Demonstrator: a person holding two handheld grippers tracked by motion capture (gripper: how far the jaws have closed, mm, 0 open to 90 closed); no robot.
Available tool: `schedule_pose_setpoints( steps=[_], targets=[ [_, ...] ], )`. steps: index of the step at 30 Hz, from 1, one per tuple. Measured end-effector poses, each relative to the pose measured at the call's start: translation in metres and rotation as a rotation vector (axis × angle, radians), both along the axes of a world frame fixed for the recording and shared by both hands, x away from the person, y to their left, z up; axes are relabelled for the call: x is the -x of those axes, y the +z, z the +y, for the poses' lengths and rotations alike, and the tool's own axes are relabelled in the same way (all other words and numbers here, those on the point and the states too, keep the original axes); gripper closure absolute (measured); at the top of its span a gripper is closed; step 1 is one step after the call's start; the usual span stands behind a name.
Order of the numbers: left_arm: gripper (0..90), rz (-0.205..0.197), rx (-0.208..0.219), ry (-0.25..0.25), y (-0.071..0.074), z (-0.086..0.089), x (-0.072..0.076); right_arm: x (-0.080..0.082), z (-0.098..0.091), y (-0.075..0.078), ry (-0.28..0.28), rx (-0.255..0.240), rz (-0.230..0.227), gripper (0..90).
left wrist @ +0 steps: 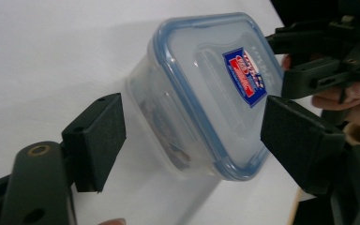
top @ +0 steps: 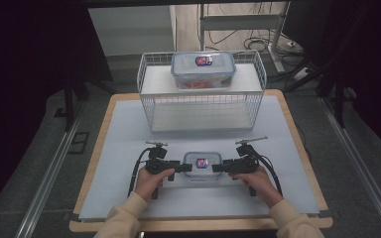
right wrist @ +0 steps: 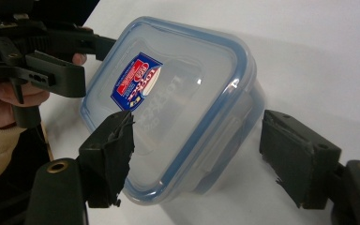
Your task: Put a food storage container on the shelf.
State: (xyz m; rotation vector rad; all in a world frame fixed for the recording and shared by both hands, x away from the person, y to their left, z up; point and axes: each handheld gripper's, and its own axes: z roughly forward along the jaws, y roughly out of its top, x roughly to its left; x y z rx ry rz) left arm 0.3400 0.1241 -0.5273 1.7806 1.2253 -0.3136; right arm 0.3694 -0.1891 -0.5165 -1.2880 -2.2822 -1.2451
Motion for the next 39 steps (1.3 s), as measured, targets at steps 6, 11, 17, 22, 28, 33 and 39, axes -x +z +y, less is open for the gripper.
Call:
schedule_pose_setpoints(
  steps=[6, 11, 17, 22, 28, 33, 39],
  targets=[
    [28.8, 0.032, 0.032, -0.025, -0.005, -0.004, -0.001, 0.002, 0.002, -0.001, 0.012, -0.014, 0.013, 33.9],
    [33.0, 0.026, 0.038, -0.015, -0.006, -0.006, -0.001, 0.001, 0.0, -0.002, 0.021, -0.026, 0.018, 35.2],
    [43.7, -0.009, 0.044, 0.0, -0.001, -0.001, 0.008, 0.004, -0.004, 0.003, 0.007, -0.047, -0.002, 45.4],
    [48.9, -0.058, 0.033, 0.004, 0.002, 0.0, 0.021, 0.011, -0.007, 0.006, 0.005, -0.074, -0.019, 51.0],
    [50.2, -0.098, 0.012, 0.006, 0.005, -0.001, 0.029, 0.017, -0.006, 0.008, 0.003, -0.069, -0.055, 51.6],
    [51.9, -0.111, 0.015, 0.002, 0.006, 0.0, 0.03, 0.019, -0.008, 0.008, 0.007, -0.078, -0.058, 52.1],
    [52.0, -0.129, -0.002, 0.009, 0.009, -0.004, 0.033, 0.021, -0.008, 0.011, 0.006, -0.064, -0.083, 51.9]
  ],
)
